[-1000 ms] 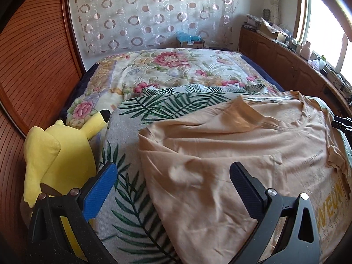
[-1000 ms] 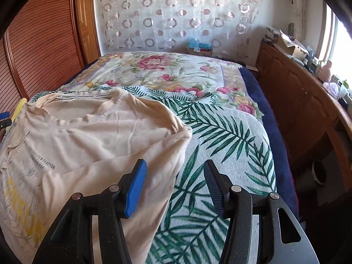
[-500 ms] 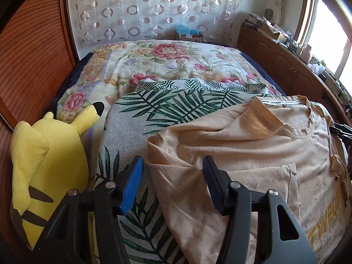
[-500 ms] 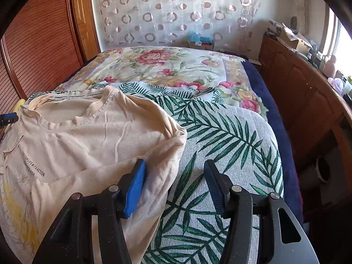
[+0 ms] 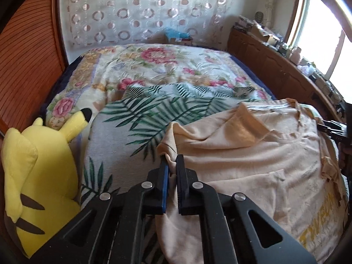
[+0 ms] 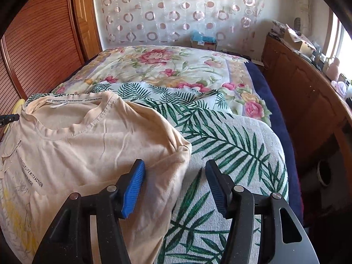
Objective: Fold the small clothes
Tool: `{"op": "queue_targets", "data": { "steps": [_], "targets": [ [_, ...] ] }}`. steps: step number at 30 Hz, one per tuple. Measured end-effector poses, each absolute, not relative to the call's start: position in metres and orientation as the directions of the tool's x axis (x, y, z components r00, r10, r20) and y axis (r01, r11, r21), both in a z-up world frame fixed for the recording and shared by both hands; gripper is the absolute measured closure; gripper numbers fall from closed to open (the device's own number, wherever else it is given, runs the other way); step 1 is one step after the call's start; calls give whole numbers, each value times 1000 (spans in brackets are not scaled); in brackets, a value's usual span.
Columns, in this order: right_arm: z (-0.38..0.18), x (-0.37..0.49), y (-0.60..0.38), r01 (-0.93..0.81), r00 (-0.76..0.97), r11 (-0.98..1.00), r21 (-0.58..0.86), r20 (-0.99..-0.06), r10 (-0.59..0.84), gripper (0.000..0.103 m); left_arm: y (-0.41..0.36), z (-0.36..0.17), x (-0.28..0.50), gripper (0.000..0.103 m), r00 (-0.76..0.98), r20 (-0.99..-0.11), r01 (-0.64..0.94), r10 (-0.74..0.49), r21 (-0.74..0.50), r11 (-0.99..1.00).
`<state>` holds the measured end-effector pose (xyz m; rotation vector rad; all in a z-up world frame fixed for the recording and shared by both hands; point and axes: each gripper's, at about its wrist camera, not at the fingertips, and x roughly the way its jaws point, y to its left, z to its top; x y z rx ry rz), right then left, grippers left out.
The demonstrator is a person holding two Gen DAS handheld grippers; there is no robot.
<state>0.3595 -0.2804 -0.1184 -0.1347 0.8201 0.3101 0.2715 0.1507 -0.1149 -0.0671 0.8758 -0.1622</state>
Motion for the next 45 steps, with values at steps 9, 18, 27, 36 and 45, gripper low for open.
{"op": "queue_targets", "data": {
  "steps": [9,18,27,36,45],
  "targets": [
    [-103,337,-265,-403,654,915,28,-691,309,98,119,-70,237,97,712,-672,180,-203,-105,978],
    [-67,266,-274,-418,734,908,9,-585,344,98,106,-38,187,97,760,-611,215,-221,-84,973],
    [-66,196,-291,-439,752,898,27,-536,384,98,106,-30,130,97,792,-566,212,-227,-94,973],
    [-70,120,-320,-448,749,891,78,-512,421,98,121,-34,59,97,803,-555,180,-218,-123,976],
    [-90,74,-354,-439,689,886,150,-576,439,98,141,-46,10,97,808,-554,122,-203,-180,976]
  ]
}}
